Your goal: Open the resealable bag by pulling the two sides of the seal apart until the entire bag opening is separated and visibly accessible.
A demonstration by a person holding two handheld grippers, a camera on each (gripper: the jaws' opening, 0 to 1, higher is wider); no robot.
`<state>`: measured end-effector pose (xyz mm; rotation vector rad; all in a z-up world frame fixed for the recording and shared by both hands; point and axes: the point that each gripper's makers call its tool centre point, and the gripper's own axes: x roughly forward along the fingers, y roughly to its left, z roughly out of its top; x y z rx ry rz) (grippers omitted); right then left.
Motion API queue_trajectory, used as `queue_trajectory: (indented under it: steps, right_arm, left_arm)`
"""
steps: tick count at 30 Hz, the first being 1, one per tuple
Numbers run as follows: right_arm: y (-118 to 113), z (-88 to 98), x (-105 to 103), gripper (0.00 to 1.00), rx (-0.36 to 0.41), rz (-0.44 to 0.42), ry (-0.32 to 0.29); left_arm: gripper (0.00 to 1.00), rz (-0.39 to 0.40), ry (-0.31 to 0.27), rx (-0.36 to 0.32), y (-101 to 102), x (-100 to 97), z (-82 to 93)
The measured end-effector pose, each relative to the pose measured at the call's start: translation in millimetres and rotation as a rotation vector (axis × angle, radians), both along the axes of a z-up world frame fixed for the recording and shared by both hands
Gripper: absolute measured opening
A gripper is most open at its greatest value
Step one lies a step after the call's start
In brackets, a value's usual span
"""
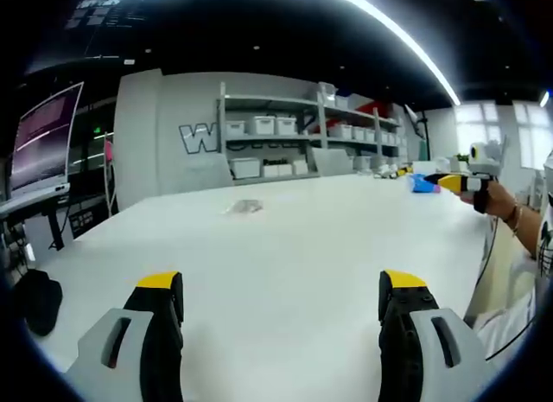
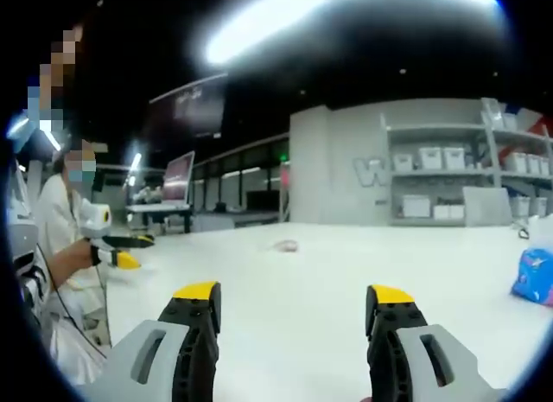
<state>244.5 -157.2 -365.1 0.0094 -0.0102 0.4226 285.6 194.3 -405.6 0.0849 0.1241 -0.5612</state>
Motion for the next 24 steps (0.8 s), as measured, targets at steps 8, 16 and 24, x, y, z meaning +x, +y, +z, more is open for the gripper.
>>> queue_trajectory:
  steps: [8,16,24]
  right_arm:
    - [4.4,0.8,-1.4,0.67,-0.005,0.010,-0.001]
    - [7.8,-1.0,-1.5,0.67,-0.009,0.024,0.007]
    - [9.5,-1.5,-1.7,0.66,-0.010,0.034,0.010]
  left_arm:
    - [0.92,-0.004,0.002,0.001,-0.7,-0.7,-0.6]
    - [0.92,-0.013,0.000,0.002,-3.0,-2.4,1.5]
    - [0.91,-0.025,0.012,0.017,-6.4,-3.3,-2.6]
